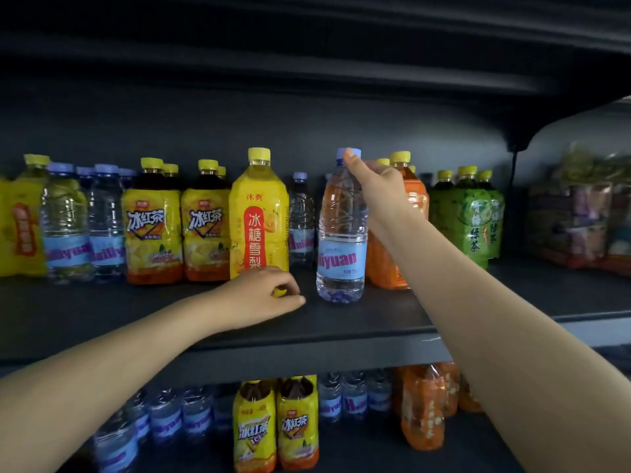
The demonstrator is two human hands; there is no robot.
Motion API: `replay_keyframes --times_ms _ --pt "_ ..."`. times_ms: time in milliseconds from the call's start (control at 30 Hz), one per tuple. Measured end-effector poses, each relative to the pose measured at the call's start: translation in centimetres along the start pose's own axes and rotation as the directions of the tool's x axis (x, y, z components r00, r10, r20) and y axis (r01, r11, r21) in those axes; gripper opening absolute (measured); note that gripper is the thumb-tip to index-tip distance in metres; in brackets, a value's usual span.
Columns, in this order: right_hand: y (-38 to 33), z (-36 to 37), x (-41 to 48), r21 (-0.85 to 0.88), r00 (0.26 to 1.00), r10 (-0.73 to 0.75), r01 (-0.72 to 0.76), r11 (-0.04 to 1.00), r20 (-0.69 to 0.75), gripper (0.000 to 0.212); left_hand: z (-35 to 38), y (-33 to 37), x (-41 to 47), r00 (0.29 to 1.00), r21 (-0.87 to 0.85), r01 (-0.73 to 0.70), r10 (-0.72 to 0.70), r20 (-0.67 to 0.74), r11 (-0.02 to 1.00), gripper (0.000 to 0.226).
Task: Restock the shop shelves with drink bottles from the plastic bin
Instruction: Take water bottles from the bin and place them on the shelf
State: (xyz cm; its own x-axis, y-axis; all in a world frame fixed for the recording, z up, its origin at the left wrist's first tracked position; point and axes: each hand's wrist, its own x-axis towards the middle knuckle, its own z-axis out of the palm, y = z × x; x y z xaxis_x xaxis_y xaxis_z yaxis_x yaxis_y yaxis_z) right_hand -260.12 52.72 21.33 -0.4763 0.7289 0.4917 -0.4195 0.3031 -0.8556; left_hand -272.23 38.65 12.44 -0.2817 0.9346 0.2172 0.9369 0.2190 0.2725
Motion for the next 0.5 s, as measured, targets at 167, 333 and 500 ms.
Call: replay_keyframes --times_ms 167,333,500 --pt "2.0 0.7 2.1 0.011 0.999 0.028 -0.028 1.0 0.026 0.019 1.2 -0.9 0.3 0.996 0.009 -0.072 0.071 0.058 0.997 0.032" --pt "3.6 1.5 4.5 0.001 0.996 0.057 -0.057 0.998 0.076 0.02 1.5 -1.4 0.6 0.992 -0.02 -0.074 0.076 0.101 0.997 0.04" --pt "4.9 1.9 6.6 -0.015 0.988 0.083 -0.081 0.997 0.129 0.022 1.6 -1.4 0.6 0.989 -0.022 -0.083 0.085 0.12 0.996 0.045"
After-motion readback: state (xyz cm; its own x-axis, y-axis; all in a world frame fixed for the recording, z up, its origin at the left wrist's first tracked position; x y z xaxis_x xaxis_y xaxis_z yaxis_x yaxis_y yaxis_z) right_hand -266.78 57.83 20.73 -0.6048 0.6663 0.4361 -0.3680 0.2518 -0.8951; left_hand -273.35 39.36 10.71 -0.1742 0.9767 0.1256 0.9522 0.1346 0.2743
